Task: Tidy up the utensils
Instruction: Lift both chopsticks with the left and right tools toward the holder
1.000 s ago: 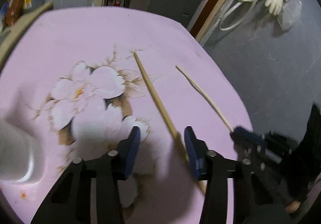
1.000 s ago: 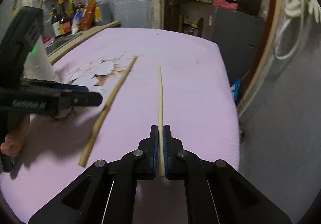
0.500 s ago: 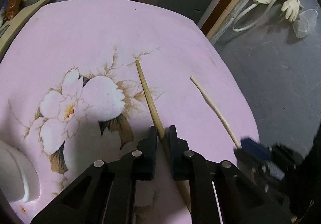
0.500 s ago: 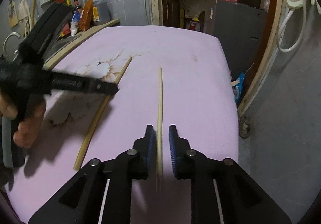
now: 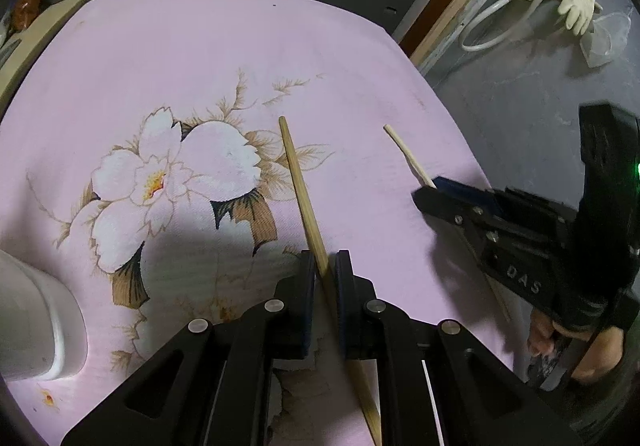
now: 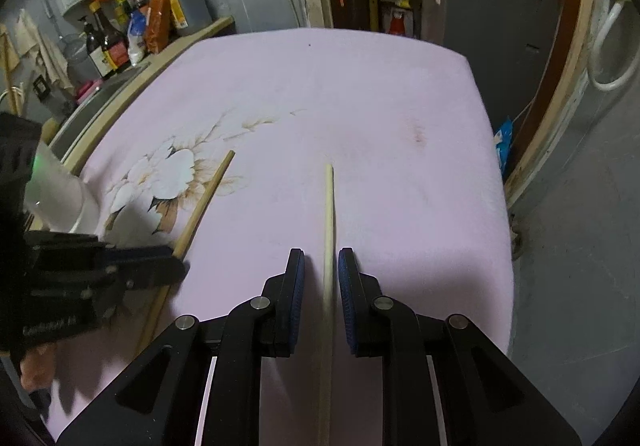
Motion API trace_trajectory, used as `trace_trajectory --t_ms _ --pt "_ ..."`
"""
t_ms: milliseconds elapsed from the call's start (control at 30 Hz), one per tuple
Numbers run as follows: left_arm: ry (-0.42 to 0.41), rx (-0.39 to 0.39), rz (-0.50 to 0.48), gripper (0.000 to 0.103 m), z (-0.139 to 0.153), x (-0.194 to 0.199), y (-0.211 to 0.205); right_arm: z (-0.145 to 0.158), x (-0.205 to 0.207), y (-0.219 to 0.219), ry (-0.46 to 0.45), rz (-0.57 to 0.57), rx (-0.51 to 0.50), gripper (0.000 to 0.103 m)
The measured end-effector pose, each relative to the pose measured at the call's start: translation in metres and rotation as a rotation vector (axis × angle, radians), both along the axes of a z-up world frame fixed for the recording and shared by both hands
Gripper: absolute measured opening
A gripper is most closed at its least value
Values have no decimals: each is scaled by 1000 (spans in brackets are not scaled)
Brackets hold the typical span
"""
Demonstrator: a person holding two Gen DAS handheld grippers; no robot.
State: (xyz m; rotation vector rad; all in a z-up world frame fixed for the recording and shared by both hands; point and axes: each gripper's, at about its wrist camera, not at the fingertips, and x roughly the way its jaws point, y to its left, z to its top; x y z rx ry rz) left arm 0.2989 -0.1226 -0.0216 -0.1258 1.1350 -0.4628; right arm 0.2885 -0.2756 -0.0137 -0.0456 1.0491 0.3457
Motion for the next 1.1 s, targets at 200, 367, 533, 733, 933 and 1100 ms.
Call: trace_trajectory --t_ms 200,367,533,733,933,1100 --pt "-16 -12 -4 4 0 -9 -4 2 -3 -10 20 -52 115 3" --pt "-38 -40 6 4 6 -25 5 15 -31 -14 -64 -72 225 3" --pt "-185 -83 24 4 27 -59 20 41 -73 -2 -262 -55 254 3" --pt "-448 -107 85 4 58 -102 39 67 -116 16 -497 -71 267 3" --pt "-675 -150 149 4 88 -129 46 97 -139 37 -665 -49 303 3" --pt "-802 -151 207 4 110 -146 64 118 -142 51 -742 -7 378 3"
